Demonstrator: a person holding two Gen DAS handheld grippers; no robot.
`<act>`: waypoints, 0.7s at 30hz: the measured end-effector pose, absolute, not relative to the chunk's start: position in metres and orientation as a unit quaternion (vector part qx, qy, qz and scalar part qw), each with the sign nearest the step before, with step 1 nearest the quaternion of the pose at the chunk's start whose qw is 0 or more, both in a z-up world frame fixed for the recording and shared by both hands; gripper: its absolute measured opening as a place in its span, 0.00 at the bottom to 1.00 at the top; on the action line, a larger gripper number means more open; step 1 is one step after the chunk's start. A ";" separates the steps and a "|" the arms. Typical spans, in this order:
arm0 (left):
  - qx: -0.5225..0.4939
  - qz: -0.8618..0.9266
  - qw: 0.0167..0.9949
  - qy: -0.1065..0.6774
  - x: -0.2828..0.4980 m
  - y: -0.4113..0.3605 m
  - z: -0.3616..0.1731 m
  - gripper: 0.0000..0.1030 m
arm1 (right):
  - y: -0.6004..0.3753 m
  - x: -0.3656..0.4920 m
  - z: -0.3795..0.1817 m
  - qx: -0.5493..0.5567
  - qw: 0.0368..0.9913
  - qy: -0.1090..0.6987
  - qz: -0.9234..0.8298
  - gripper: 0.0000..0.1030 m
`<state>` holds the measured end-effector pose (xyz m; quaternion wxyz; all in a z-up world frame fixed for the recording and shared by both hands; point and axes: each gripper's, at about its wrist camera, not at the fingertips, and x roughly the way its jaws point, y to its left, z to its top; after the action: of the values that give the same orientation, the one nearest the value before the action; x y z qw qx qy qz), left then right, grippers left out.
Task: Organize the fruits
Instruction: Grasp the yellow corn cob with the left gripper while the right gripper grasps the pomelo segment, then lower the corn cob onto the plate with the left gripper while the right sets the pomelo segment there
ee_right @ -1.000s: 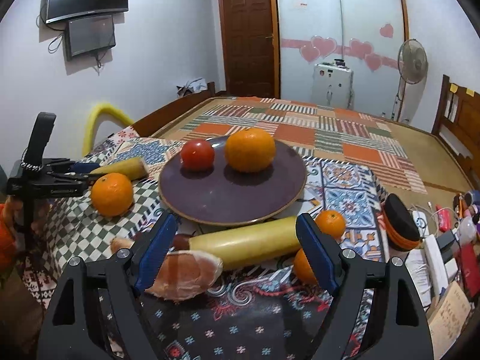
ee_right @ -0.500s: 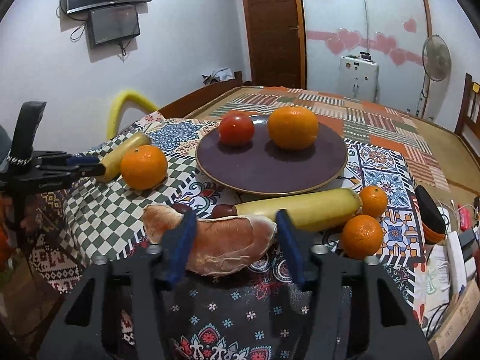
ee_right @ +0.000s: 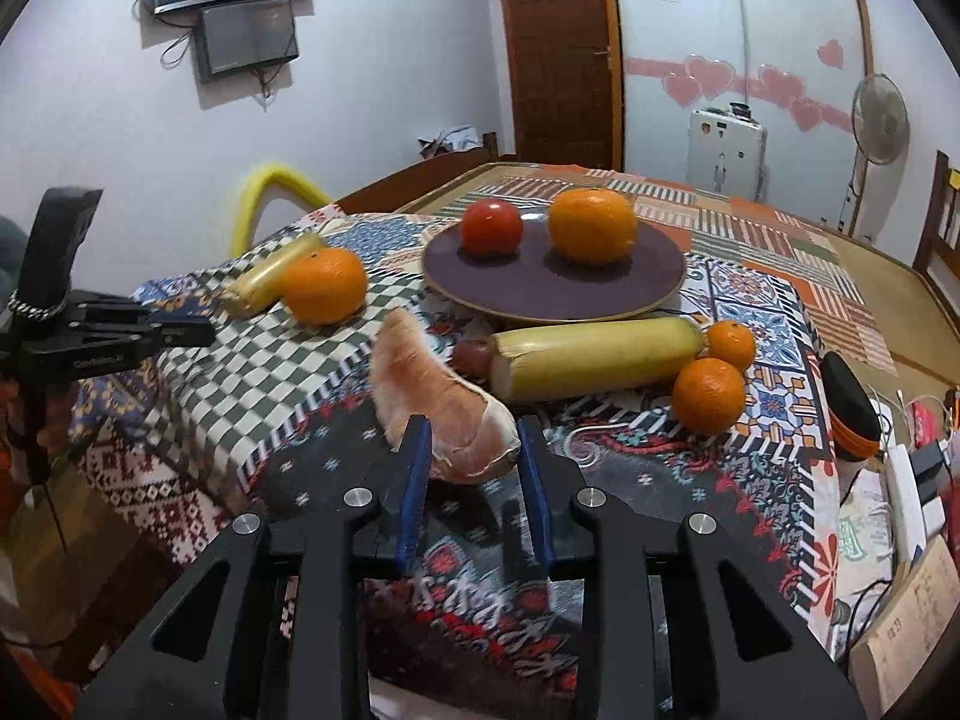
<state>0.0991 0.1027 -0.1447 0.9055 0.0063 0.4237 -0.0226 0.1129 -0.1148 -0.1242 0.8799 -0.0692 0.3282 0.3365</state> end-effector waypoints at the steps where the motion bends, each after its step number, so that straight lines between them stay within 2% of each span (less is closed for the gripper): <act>1: 0.005 -0.020 0.906 0.423 0.099 0.102 -0.145 0.09 | -0.112 0.114 -0.124 -0.070 0.879 0.327 0.339 0.29; 5: -0.004 -0.012 0.909 0.416 0.103 0.106 -0.142 0.21 | -0.101 0.123 -0.131 -0.065 0.868 0.338 0.359 0.29; 7: -0.007 -0.004 0.914 0.407 0.103 0.110 -0.137 0.36 | -0.091 0.128 -0.136 -0.069 0.861 0.343 0.369 0.29; 8: -0.007 0.000 0.916 0.401 0.103 0.112 -0.135 0.39 | -0.088 0.128 -0.138 -0.072 0.859 0.345 0.371 0.30; 10: -0.002 0.013 0.921 0.389 0.104 0.117 -0.130 0.52 | -0.080 0.132 -0.144 -0.078 0.855 0.352 0.374 0.30; 12: 0.002 0.026 0.924 0.382 0.109 0.121 -0.127 0.58 | -0.076 0.132 -0.147 -0.077 0.856 0.348 0.375 0.30; 14: 0.005 0.037 0.924 0.381 0.118 0.127 -0.128 0.59 | -0.076 0.134 -0.147 -0.071 0.856 0.348 0.376 0.31; 17: 0.003 0.045 0.919 0.391 0.135 0.135 -0.135 0.59 | -0.079 0.135 -0.147 -0.055 0.858 0.349 0.373 0.24; 21: -0.005 0.060 0.913 0.404 0.159 0.146 -0.146 0.59 | -0.088 0.134 -0.145 -0.049 0.864 0.344 0.364 0.23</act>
<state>0.1589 0.1461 -0.1458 0.9125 -0.0050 0.4045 0.0605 0.1344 -0.0879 -0.1455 0.8640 -0.0490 0.3444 0.3640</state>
